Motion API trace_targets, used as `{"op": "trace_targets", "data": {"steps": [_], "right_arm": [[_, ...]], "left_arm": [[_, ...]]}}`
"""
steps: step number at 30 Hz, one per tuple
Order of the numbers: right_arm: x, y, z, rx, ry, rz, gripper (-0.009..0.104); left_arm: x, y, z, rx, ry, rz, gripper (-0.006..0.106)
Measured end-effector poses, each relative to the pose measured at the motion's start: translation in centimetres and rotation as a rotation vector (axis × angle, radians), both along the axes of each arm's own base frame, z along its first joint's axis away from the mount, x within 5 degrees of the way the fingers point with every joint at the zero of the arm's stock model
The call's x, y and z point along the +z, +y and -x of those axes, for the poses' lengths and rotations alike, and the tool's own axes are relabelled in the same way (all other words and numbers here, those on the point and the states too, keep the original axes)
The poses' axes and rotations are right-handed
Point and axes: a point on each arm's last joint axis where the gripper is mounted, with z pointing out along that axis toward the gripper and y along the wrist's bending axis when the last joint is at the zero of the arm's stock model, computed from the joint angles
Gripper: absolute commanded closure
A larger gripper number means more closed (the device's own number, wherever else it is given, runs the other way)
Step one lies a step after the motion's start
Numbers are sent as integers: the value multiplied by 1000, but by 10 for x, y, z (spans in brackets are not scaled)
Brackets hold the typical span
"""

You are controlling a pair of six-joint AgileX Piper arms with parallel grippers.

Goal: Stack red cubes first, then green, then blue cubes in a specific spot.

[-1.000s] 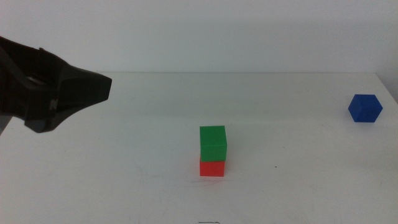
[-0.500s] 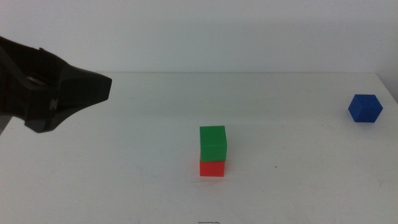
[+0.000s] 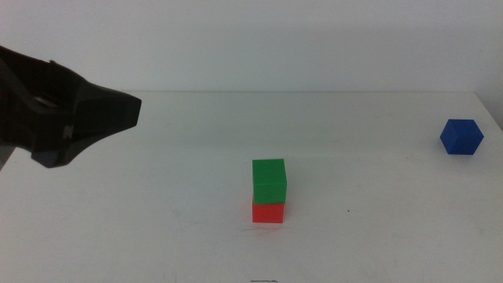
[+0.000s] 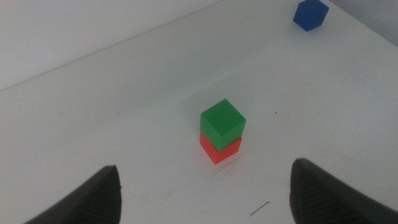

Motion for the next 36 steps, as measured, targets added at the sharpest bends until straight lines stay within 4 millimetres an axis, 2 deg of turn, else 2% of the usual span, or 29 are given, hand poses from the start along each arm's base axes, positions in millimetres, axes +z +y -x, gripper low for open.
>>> {"op": "trace_targets", "data": {"steps": [5, 12, 17, 22, 26, 36], "right_arm": [[8, -1, -28, -1, 38, -5, 18], [14, -4, -89, 9, 168, 12, 17], [14, -6, -133, 37, 201, 35, 17], [1, -10, -176, 56, 244, 54, 17], [-12, -22, -210, 69, 278, 79, 17], [-45, -42, -271, 98, 401, 93, 17]], "left_arm": [[0, 0, 0, 0, 0, 0, 9], [0, 0, 0, 0, 0, 0, 9], [0, 0, 0, 0, 0, 0, 9], [0, 0, 0, 0, 0, 0, 9], [0, 0, 0, 0, 0, 0, 9], [0, 0, 0, 0, 0, 0, 9]]}}
